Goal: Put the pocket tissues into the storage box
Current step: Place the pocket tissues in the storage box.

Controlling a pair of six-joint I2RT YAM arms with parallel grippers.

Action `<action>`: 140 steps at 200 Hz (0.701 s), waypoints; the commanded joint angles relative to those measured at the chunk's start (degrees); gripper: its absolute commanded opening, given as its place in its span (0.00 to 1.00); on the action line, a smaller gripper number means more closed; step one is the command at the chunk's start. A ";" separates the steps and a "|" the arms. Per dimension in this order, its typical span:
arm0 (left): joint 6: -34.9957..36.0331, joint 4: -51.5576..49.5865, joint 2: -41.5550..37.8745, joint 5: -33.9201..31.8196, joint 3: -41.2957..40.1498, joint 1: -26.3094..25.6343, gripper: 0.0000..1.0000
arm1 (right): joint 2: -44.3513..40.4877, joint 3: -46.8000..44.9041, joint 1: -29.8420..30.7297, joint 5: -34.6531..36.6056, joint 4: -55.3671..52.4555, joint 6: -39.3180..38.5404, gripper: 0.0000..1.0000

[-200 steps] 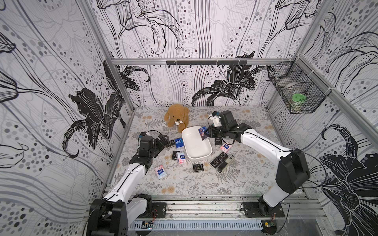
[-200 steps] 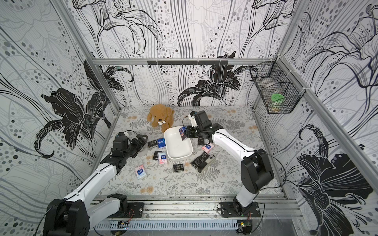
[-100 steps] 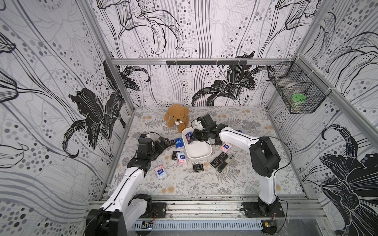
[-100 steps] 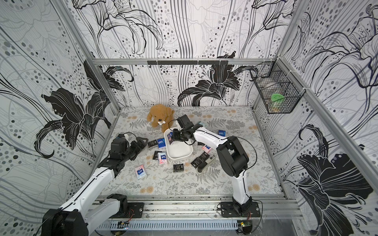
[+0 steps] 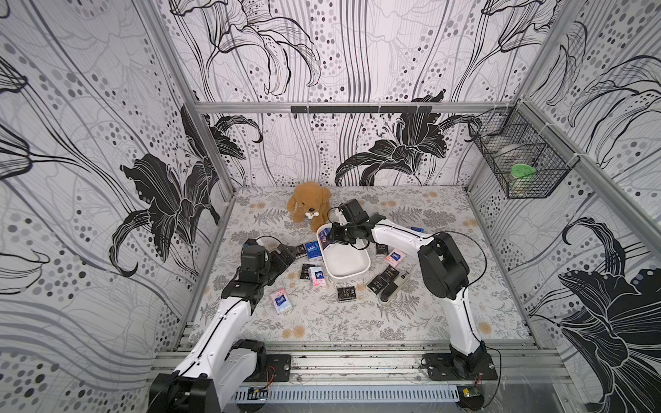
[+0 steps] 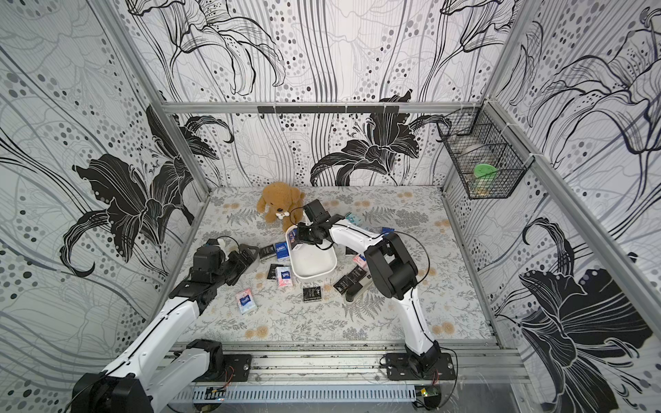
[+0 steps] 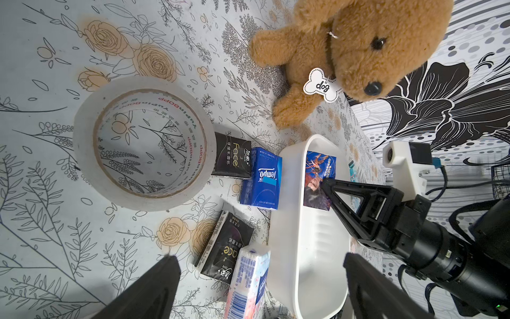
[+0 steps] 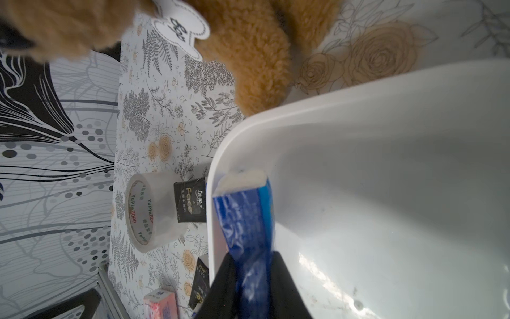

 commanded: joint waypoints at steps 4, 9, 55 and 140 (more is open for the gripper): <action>1.35 0.12 -0.57 0.55 0.17 -0.29 0.97 | 2.25 1.56 -0.53 1.02 -1.33 1.40 0.06; 1.41 0.01 -0.61 0.62 0.30 -0.32 0.97 | 2.37 1.35 -0.68 1.04 -1.28 1.57 0.06; 1.62 -1.05 -1.14 0.55 0.83 -0.34 0.97 | 4.39 2.03 -1.25 -0.22 -0.93 2.11 0.09; 1.45 -2.12 -1.80 0.46 1.80 -0.35 0.97 | 6.93 5.79 -1.34 2.59 -5.93 0.69 0.47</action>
